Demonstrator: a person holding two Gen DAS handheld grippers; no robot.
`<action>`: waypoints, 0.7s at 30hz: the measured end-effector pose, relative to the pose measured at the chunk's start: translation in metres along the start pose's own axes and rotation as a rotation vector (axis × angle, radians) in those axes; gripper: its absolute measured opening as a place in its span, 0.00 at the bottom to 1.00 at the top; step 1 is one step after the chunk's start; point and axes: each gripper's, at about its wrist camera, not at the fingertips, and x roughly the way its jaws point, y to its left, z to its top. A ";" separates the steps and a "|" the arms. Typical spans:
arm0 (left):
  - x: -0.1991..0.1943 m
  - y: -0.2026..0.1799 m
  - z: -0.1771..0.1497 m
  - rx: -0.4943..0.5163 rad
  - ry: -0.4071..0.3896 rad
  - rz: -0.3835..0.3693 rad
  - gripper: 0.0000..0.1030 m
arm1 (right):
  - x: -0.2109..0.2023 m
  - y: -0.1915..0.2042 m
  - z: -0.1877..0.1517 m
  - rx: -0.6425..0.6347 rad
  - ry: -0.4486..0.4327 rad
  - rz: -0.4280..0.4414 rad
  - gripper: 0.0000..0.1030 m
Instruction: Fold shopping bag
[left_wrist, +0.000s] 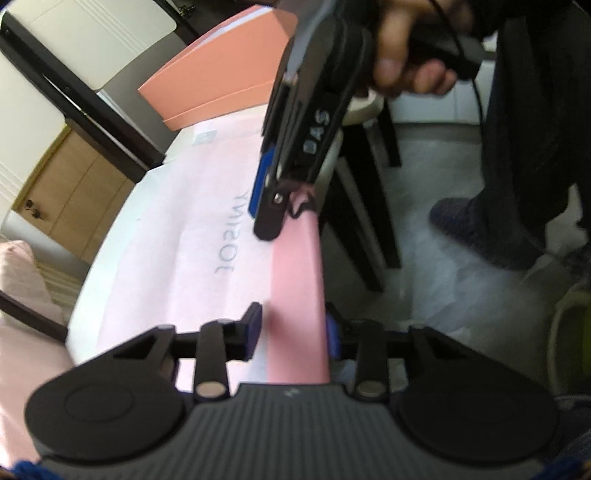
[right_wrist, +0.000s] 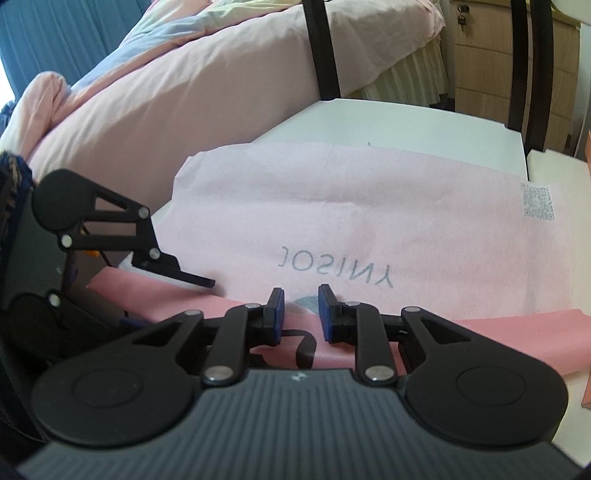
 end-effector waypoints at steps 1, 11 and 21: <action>0.000 -0.003 -0.001 0.020 -0.001 0.016 0.23 | 0.001 0.000 0.001 0.005 0.002 0.002 0.22; -0.005 0.030 0.002 -0.184 -0.020 -0.141 0.05 | -0.008 -0.001 0.010 0.004 -0.086 -0.017 0.25; 0.017 0.115 -0.041 -0.897 0.021 -0.496 0.04 | -0.035 0.017 0.014 -0.216 -0.291 -0.016 0.24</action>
